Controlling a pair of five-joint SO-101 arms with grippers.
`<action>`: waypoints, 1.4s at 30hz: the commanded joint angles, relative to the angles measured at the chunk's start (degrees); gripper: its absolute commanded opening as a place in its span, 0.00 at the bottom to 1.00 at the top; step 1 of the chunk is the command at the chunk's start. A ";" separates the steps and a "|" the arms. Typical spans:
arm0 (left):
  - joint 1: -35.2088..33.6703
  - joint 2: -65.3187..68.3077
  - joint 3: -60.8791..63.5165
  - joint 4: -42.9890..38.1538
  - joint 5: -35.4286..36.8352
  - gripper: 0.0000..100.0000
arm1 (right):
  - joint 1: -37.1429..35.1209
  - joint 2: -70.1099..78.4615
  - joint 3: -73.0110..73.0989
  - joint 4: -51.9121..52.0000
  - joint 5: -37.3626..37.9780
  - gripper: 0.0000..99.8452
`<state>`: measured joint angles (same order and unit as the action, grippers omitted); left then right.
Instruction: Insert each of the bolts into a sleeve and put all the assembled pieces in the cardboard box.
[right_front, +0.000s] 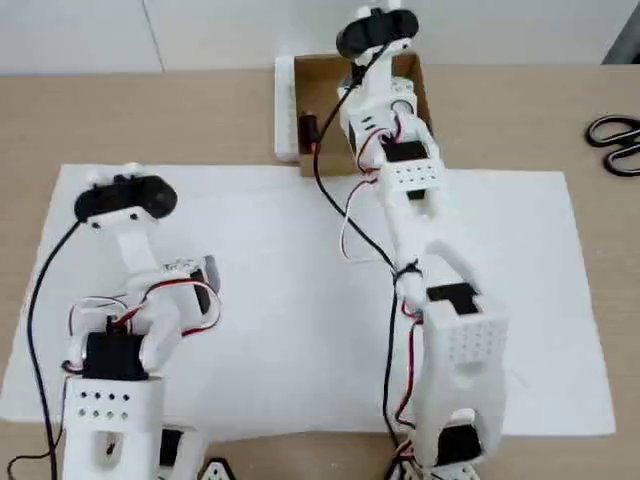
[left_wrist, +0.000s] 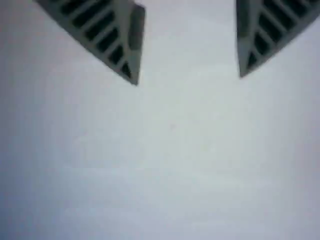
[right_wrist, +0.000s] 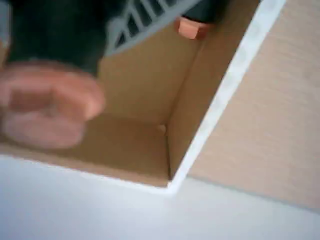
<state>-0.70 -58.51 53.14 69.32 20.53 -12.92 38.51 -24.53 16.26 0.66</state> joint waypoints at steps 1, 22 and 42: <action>-0.09 -0.62 0.40 -0.09 -0.44 0.12 | -0.40 3.91 -10.81 1.63 -0.70 0.00; 0.18 -0.62 0.40 0.26 -0.44 0.12 | -3.12 14.64 -14.68 2.07 -0.79 0.05; 0.09 -0.62 -1.36 -0.44 -0.70 0.12 | -3.12 9.45 -29.80 12.79 -2.37 0.13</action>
<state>-0.70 -58.51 53.67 69.32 20.53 -16.18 54.15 -47.47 21.98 -1.45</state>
